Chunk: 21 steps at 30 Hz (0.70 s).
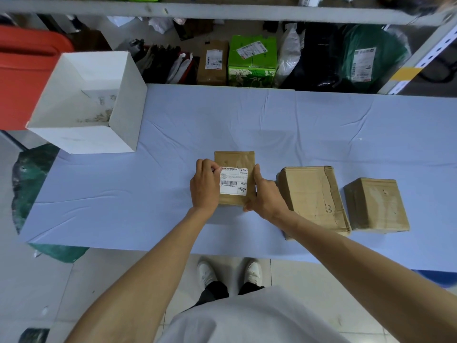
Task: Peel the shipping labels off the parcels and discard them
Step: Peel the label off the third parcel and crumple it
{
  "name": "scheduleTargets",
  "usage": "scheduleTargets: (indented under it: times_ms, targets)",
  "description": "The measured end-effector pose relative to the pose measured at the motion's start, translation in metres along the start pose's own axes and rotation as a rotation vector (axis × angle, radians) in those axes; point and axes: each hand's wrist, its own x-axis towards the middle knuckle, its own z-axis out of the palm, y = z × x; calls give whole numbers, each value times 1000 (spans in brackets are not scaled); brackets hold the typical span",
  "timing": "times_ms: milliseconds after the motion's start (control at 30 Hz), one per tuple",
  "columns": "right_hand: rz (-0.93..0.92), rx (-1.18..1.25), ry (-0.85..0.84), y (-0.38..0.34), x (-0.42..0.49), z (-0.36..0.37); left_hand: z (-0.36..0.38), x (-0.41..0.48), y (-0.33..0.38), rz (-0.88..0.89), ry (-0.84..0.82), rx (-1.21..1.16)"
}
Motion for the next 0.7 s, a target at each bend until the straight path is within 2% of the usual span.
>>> scheduleTargets:
  times_ms: [133,233,700]
  targets:
    - [1,-13,-3,-1,0,0,-2,-1,-3,36,15,-97]
    - [8,-22,-4,-1,-1,0,-1,1,-3,40,17,-86]
    - [-1,-28,4,2,2,3,-2,7,8,8,-31,221]
